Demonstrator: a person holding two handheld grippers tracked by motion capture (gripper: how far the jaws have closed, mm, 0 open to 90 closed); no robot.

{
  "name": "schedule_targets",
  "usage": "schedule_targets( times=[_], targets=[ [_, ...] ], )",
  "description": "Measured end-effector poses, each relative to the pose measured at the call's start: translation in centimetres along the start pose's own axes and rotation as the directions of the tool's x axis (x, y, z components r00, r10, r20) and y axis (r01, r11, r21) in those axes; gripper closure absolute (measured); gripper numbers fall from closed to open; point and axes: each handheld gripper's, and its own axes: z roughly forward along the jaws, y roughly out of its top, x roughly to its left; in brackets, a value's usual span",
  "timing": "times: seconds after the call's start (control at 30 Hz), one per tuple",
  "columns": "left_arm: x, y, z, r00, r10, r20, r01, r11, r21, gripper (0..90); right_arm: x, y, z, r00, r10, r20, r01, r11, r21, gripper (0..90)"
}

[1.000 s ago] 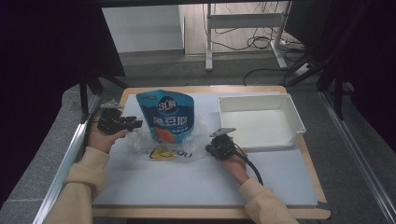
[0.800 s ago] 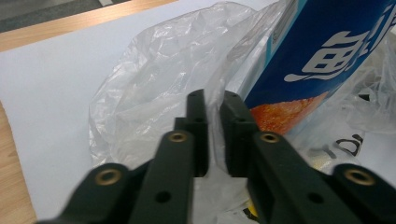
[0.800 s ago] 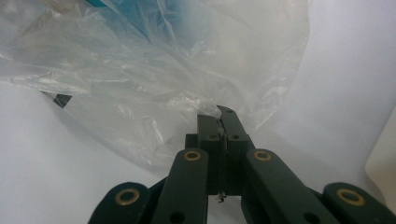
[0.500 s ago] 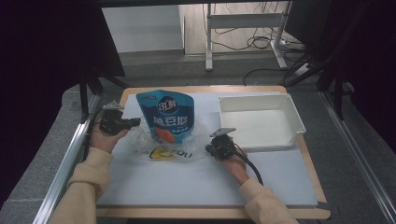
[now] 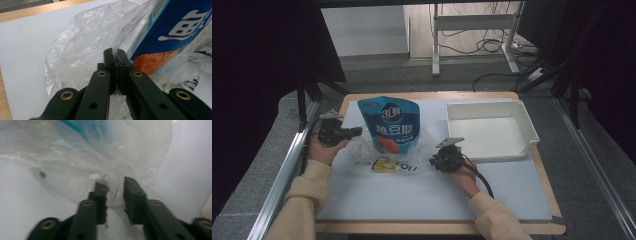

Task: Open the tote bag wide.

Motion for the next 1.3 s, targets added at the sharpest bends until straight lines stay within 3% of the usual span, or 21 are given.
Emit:
schedule_targets(
  times=[0.1, 0.33, 0.47, 0.63, 0.83, 1.07, 1.2, 1.3],
  targets=[
    [0.0, 0.0, 0.0, 1.0, -0.001, 0.003, 0.001, 1.0, -0.005, 90.0, 0.7, 0.2, -1.3, 0.9995, -0.016, -0.029, 0.015, 0.999, -0.036, 58.4],
    [0.1, 0.1, -0.3, 1.0, -0.003, 0.005, 0.003, 0.9999, -0.01, 90.0, 2.0, 0.4, -5.3, 0.997, -0.047, -0.061, 0.038, 0.991, -0.129, 46.4],
    [0.1, 0.1, -0.3, 1.0, -0.004, 0.005, 0.004, 0.9999, -0.011, 90.0, 1.8, 1.1, -7.7, 0.9969, -0.041, -0.067, 0.027, 0.98, -0.197, 42.1],
    [0.0, 0.1, -0.2, 0.9999, -0.008, 0.01, 0.008, 0.9999, -0.012, 90.0, 0.6, 4.1, -9.3, 0.9979, -0.019, -0.062, 0.003, 0.968, -0.252, 37.0],
    [-0.1, 0.2, -0.1, 0.9999, -0.008, 0.014, 0.008, 0.9999, -0.013, 90.0, 0.0, 7.9, -8.0, 0.9963, -0.011, -0.085, -0.01, 0.972, -0.235, 28.5],
    [-0.1, 0.2, -0.2, 0.9998, -0.007, 0.016, 0.008, 0.9999, -0.013, 90.0, -0.7, 9.7, -4.6, 0.9939, -0.002, -0.111, -0.015, 0.989, -0.149, 23.8],
    [-0.1, 0.2, -0.3, 0.9998, -0.007, 0.016, 0.007, 0.9999, -0.013, 90.0, -0.8, 9.8, -3.5, 0.9927, -0.004, -0.12, -0.011, 0.993, -0.119, 32.3],
    [0.0, 0.2, -0.3, 0.9999, -0.006, 0.015, 0.006, 0.9999, -0.012, 90.0, -0.9, 9.8, -3.2, 0.9913, -0.012, -0.131, -0.003, 0.994, -0.11, 49.2]
  ],
)
